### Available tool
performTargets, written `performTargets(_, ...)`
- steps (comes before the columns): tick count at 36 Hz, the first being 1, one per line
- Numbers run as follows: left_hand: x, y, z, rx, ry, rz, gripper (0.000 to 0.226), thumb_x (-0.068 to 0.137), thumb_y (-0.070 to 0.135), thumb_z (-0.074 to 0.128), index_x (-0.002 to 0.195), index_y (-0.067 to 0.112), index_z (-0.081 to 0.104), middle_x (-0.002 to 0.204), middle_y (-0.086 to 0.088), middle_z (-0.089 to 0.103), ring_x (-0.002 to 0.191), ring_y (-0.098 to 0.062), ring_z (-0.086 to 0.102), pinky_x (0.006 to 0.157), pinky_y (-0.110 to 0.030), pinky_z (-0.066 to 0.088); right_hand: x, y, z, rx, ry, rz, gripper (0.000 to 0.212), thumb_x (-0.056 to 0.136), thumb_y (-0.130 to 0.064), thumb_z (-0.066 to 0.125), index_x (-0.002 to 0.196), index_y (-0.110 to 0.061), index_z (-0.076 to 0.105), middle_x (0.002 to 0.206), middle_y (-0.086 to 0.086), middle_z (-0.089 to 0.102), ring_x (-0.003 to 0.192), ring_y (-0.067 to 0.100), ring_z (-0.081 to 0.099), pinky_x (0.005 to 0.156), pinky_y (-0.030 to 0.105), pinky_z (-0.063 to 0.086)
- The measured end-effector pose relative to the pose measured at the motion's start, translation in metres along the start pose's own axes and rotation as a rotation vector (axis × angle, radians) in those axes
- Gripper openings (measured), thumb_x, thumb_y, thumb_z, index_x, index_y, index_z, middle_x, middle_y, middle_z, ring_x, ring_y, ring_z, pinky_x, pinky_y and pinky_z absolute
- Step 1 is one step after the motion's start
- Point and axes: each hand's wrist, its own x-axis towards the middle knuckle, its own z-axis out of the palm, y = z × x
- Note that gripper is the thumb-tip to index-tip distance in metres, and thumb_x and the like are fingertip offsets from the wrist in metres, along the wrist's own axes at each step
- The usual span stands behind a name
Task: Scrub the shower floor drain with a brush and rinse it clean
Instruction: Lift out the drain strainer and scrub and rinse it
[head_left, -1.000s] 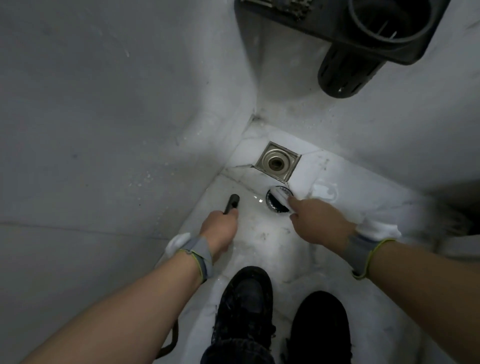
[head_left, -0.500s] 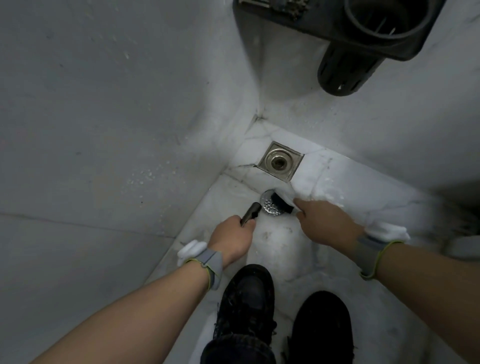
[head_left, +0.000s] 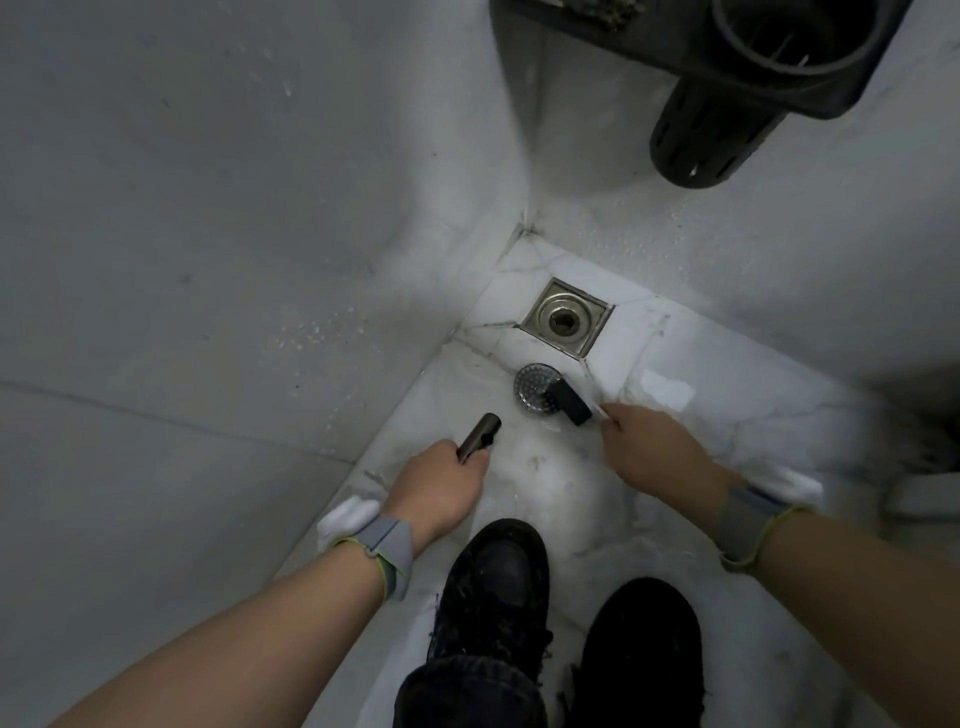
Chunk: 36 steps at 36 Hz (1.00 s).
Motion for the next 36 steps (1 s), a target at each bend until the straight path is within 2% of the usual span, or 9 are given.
performTargets(3,0.0,-0.001,0.008,-0.016,-0.015,-0.012,0.039,0.097,0.053,0.043,0.086,0.018,0.055,0.082,-0.001,0.06,0.07,-0.018,0.056,0.053,-0.029,0.034,-0.004,0.004,-0.006,0.393,-0.17,0.193,0.024,0.101,-0.027,0.04,0.112,-0.021,0.061,0.088,0.011,0.068,0.063,0.026,0.058,0.056,0.029,0.045)
performTargets(6,0.003,0.003,0.011,-0.021,0.0,-0.017,0.038,0.096,0.052,0.044,0.082,0.019,0.055,0.08,0.0,0.06,0.069,-0.016,0.056,0.053,-0.028,0.033,-0.006,0.014,-0.012,0.595,-0.282,0.314,0.032,0.101,-0.026,0.045,0.128,-0.018,0.06,0.079,0.013,0.067,0.049,0.023,0.051,0.046,0.025,0.04)
performTargets(9,0.007,0.004,0.012,-0.034,0.016,-0.025,0.037,0.095,0.051,0.044,0.08,0.019,0.056,0.079,-0.001,0.061,0.07,-0.017,0.057,0.053,-0.029,0.033,-0.007,0.019,-0.019,0.551,-0.272,0.269,0.034,0.101,-0.024,0.045,0.131,-0.017,0.059,0.08,0.015,0.066,0.047,0.022,0.048,0.045,0.024,0.039)
performTargets(12,0.008,0.003,0.011,-0.043,0.029,-0.033,0.038,0.095,0.051,0.045,0.079,0.019,0.056,0.077,-0.001,0.061,0.069,-0.018,0.057,0.053,-0.029,0.033,-0.01,0.014,-0.024,0.476,-0.242,0.213,0.026,0.1,-0.031,0.047,0.11,-0.019,0.068,0.078,0.008,0.066,0.05,0.02,0.053,0.049,0.025,0.042)
performTargets(17,0.005,-0.007,0.012,-0.103,0.008,-0.064,0.037,0.095,0.05,0.045,0.079,0.018,0.055,0.075,0.0,0.06,0.067,-0.018,0.058,0.054,-0.029,0.036,0.003,-0.006,-0.018,0.156,0.032,0.112,0.026,0.09,-0.044,0.052,0.084,-0.021,0.064,0.074,0.0,0.065,0.073,0.024,0.063,0.066,0.033,0.051)
performTargets(23,0.001,-0.019,0.01,-0.107,0.01,-0.068,0.038,0.094,0.052,0.048,0.08,0.018,0.057,0.072,0.0,0.06,0.066,-0.019,0.06,0.055,-0.028,0.039,0.035,-0.04,0.001,0.179,0.148,0.116,0.021,0.087,-0.036,0.058,0.088,-0.015,0.061,0.077,0.003,0.062,0.071,0.026,0.058,0.063,0.031,0.046)
performTargets(26,0.0,-0.023,0.007,-0.098,0.018,-0.06,0.039,0.095,0.052,0.049,0.077,0.018,0.055,0.069,0.001,0.057,0.062,-0.017,0.057,0.053,-0.028,0.037,0.048,-0.05,0.012,0.195,0.168,0.168,0.019,0.084,-0.031,0.058,0.084,-0.013,0.061,0.073,0.004,0.062,0.071,0.028,0.063,0.065,0.035,0.054)
performTargets(30,0.001,-0.026,0.005,-0.087,0.001,-0.064,0.04,0.095,0.053,0.048,0.077,0.018,0.055,0.069,0.002,0.057,0.061,-0.016,0.056,0.053,-0.028,0.037,0.06,-0.054,0.023,0.127,0.116,0.266,0.016,0.088,-0.017,0.056,0.086,-0.006,0.067,0.08,0.009,0.067,0.079,0.03,0.066,0.063,0.028,0.045)
performTargets(36,0.007,-0.019,0.002,-0.116,-0.014,-0.061,0.039,0.095,0.052,0.049,0.08,0.017,0.057,0.073,0.002,0.06,0.065,-0.015,0.058,0.054,-0.027,0.038,0.061,-0.049,0.025,0.121,0.023,0.246,0.015,0.091,-0.022,0.049,0.087,-0.01,0.058,0.083,0.01,0.06,0.085,0.035,0.063,0.065,0.032,0.044)
